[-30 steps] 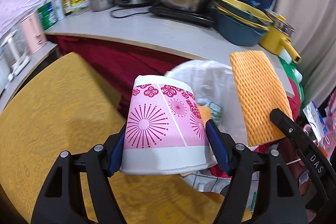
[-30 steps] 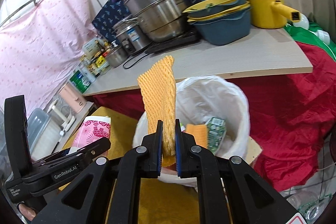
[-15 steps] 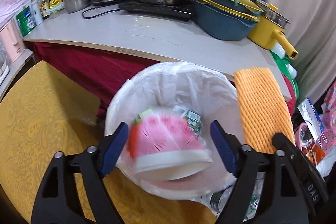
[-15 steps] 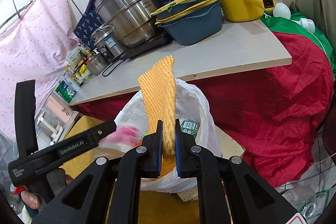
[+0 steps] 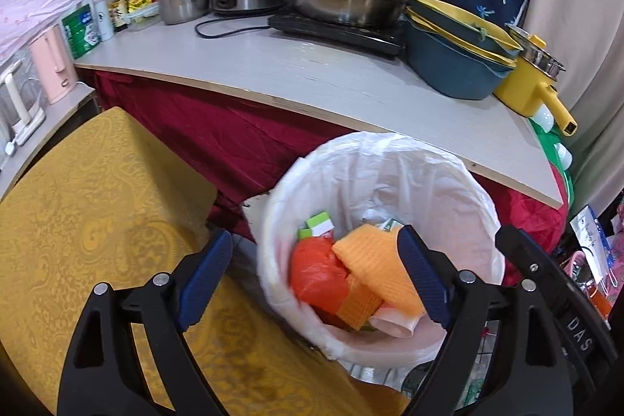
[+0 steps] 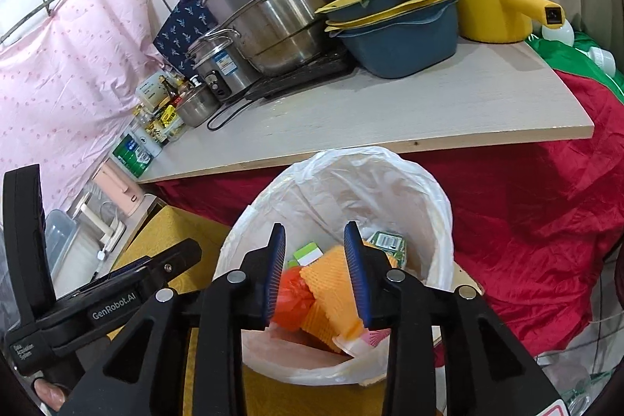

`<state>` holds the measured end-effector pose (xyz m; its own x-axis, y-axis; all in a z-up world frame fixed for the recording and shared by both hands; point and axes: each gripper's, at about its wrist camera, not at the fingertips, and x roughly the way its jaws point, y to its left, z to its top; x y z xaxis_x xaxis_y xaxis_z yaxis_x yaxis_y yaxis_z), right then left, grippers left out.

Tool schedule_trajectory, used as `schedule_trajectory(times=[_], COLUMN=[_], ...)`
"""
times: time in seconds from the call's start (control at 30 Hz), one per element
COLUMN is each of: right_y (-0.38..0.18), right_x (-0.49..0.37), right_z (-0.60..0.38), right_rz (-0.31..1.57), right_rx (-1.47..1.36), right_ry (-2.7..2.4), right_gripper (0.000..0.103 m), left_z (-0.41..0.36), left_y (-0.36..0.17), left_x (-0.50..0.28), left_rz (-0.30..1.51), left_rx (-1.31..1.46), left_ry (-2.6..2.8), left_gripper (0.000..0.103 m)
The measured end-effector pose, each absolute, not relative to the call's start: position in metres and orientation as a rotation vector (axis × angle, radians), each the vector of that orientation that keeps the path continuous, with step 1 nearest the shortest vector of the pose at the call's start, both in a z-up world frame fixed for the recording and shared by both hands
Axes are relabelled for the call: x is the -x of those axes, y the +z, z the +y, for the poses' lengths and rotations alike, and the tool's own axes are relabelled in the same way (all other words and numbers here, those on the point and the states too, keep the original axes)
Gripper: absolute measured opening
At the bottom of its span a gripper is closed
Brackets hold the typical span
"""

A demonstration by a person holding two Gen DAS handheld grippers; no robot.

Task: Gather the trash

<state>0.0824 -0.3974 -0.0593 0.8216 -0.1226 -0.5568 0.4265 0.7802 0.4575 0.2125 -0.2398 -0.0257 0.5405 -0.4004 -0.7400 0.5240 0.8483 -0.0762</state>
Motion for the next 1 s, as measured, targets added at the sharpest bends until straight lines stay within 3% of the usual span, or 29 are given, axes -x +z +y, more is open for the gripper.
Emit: schedule_trajectory(times=[0.1, 0.33, 1.0], right_y=[-0.055, -0.029, 0.009], right_x=[-0.081, -0.066, -0.028], right_z=[-0.392, -0.371, -0.289], right_rz=[0.534, 0.538, 0.652], right_rx=[-0.604, -0.526, -0.279], right_ry=[-0.305, -0.320, -0.315], right_gripper=[0.034, 0.058, 0.081], left_z=[-0.230, -0.201, -0.126], left_y=[-0.021, -0.002, 0.012], left_x=[-0.210, -0.194, -0.132], left_rz=[0.823, 0.765, 0.744], left_rx=[-0.157, -0.156, -0.199], left_ry=[-0.535, -0.487, -0.373], left_gripper=[0.082, 0.088, 0.092])
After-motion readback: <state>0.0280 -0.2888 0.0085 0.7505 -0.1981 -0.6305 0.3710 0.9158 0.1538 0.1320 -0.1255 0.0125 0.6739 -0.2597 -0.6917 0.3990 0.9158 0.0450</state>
